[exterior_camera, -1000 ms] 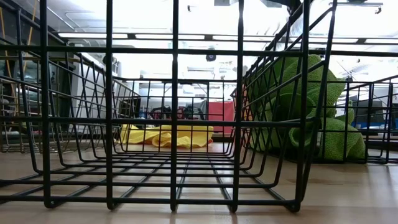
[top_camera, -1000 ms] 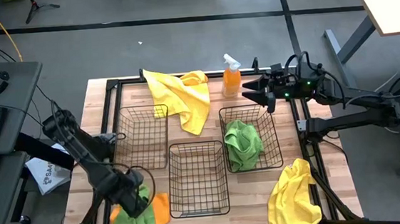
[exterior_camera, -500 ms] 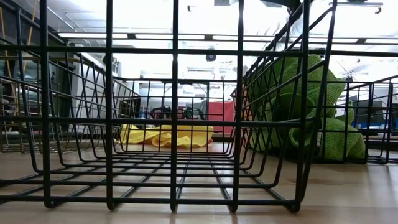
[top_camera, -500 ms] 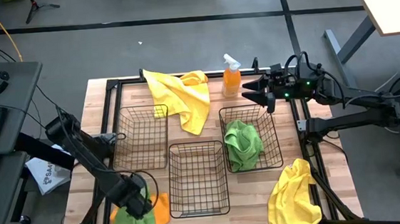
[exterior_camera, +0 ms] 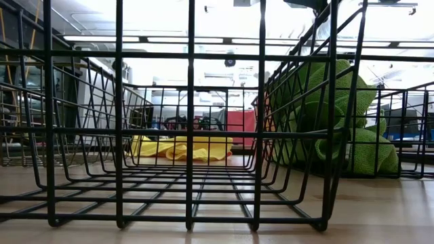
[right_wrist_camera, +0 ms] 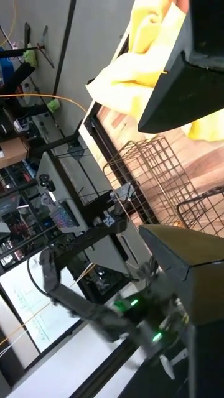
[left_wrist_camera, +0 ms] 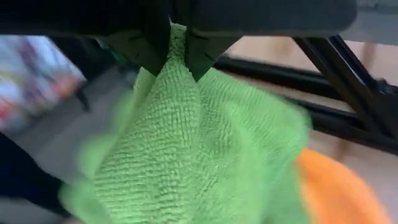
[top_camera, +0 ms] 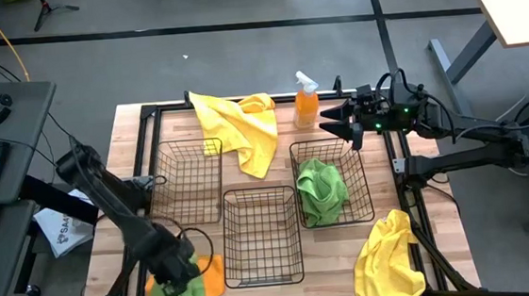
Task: Sort microfiber towel by color & place in baskets
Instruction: Put the green microfiber cloth into the right basket
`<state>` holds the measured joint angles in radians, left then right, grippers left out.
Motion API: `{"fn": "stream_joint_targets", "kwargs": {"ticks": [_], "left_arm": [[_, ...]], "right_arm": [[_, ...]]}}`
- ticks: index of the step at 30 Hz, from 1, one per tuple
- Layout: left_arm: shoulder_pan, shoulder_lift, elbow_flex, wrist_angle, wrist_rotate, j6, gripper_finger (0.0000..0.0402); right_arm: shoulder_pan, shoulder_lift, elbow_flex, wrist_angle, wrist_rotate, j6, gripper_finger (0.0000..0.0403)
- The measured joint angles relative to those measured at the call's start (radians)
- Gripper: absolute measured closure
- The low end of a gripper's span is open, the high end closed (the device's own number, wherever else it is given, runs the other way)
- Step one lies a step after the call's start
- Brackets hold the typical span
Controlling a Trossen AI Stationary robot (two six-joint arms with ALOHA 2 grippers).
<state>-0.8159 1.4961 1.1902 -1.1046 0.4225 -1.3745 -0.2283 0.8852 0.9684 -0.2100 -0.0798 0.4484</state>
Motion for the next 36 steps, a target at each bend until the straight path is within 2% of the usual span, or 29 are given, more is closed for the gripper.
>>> {"fn": "stream_joint_targets", "kwargs": {"ticks": [3,7,9,12,14,19,22,24,28,31,36], "left_arm": [[0.034,-0.096,0.090,0.000,0.043,0.048,0.0395],[0.123,-0.231,0.253,0.012,0.008,0.155,0.0397],[0.188,-0.287,0.330,0.005,-0.106,0.203,0.0399],[0.316,-0.327,0.422,0.012,-0.340,0.279,0.0400],[0.415,-0.320,0.459,0.017,-0.416,0.408,0.0401],[0.628,-0.185,0.472,0.139,-0.364,0.743,0.0401],[0.701,-0.053,0.469,0.300,-0.351,0.946,0.0401],[0.743,0.023,0.469,0.476,-0.351,1.048,0.0401],[0.812,0.158,0.471,0.836,-0.351,1.185,0.0401],[0.851,0.233,0.470,1.023,-0.351,1.236,0.0401],[0.886,0.329,0.472,1.103,-0.353,1.246,0.0401]], "right_arm": [[0.000,0.000,0.000,0.000,0.009,-0.010,0.0153],[0.000,0.000,0.000,0.014,0.009,-0.011,0.0153],[0.000,-0.001,0.000,0.043,0.009,0.000,0.0153],[0.000,-0.009,0.000,0.107,0.008,0.022,0.0153],[0.000,-0.018,0.000,0.172,0.008,0.022,0.0153],[0.000,-0.038,0.000,0.339,0.011,0.001,0.0153],[0.000,-0.050,0.000,0.405,0.019,-0.033,0.0153],[0.000,-0.060,0.000,0.432,0.019,-0.046,0.0153],[0.000,-0.086,0.000,0.445,0.019,-0.041,0.0153],[0.000,-0.109,0.000,0.441,0.019,-0.038,0.0153],[0.000,-0.145,0.000,0.440,0.020,-0.038,0.0153]]}}
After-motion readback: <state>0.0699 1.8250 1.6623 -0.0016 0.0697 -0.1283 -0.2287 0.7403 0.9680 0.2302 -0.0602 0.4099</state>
